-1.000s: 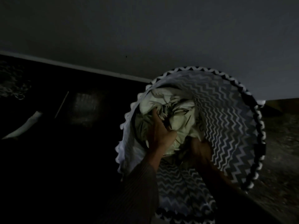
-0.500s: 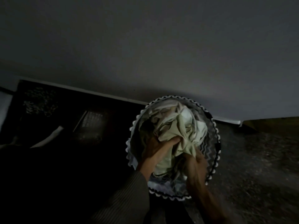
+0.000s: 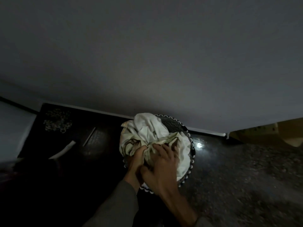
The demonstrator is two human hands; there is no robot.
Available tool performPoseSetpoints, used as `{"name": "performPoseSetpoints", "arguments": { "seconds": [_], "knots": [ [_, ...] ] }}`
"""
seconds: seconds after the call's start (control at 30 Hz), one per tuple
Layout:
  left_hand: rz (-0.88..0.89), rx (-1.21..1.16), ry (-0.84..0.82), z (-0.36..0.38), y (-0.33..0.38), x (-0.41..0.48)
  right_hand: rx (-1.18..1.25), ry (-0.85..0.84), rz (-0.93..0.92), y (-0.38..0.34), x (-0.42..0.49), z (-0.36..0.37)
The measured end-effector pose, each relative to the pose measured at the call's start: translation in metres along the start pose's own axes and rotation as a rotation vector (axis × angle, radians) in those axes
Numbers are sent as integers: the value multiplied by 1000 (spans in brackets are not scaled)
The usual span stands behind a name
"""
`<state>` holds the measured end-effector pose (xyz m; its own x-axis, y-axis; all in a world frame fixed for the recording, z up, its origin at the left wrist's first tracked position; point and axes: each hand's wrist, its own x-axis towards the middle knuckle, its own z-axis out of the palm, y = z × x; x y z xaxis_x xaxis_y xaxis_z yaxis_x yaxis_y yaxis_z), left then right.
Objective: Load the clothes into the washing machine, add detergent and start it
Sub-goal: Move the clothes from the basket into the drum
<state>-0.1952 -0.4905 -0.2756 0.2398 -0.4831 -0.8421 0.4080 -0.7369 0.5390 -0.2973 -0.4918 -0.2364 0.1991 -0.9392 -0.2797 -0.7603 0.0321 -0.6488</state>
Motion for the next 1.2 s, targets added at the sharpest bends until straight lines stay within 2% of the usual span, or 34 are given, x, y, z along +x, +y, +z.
{"name": "performPoseSetpoints", "arguments": {
  "seconds": [0.03, 0.1, 0.17, 0.2, 0.27, 0.37, 0.5, 0.57, 0.67, 0.8, 0.9, 0.93, 1.0, 1.1, 1.2],
  "knots": [
    [40, 32, -17, -7, 1, -7, 33, -9, -49, -8, -6, -7],
    [6, 1, -26, -12, 12, -23, 238, 61, -131, -24, -18, -26],
    [-56, -210, -19, -12, 25, -35, 419, 232, -200, -33, -32, -46],
    [-66, -336, -15, -11, 33, -42, 436, 337, -209, -37, -39, -56],
    [-57, -530, -42, -10, 50, -55, 437, 494, -136, -34, -51, -65],
    [16, -641, -84, -20, 71, -75, 559, 570, 188, -16, -56, -67],
    [75, -722, -84, -24, 83, -99, 762, 400, 520, 13, -49, -53],
    [121, -744, -113, -21, 88, -116, 895, 229, 628, 20, -40, -44],
    [178, -777, -138, -19, 92, -141, 1091, -59, 675, 12, -28, -37],
    [252, -864, -141, -24, 97, -168, 1192, -266, 641, -20, -36, -49],
    [291, -892, -124, -30, 105, -195, 1525, -300, 720, -60, -46, -69],
    [306, -890, -145, -33, 105, -204, 1664, -284, 679, -72, -48, -74],
    [322, -891, -172, -39, 105, -222, 1790, -234, 636, -95, -50, -88],
    [367, -885, -197, -56, 105, -245, 1748, -289, 523, -126, -54, -108],
    [348, -860, -172, -77, 109, -259, 1674, -316, 515, -140, -57, -117]
  ]
}}
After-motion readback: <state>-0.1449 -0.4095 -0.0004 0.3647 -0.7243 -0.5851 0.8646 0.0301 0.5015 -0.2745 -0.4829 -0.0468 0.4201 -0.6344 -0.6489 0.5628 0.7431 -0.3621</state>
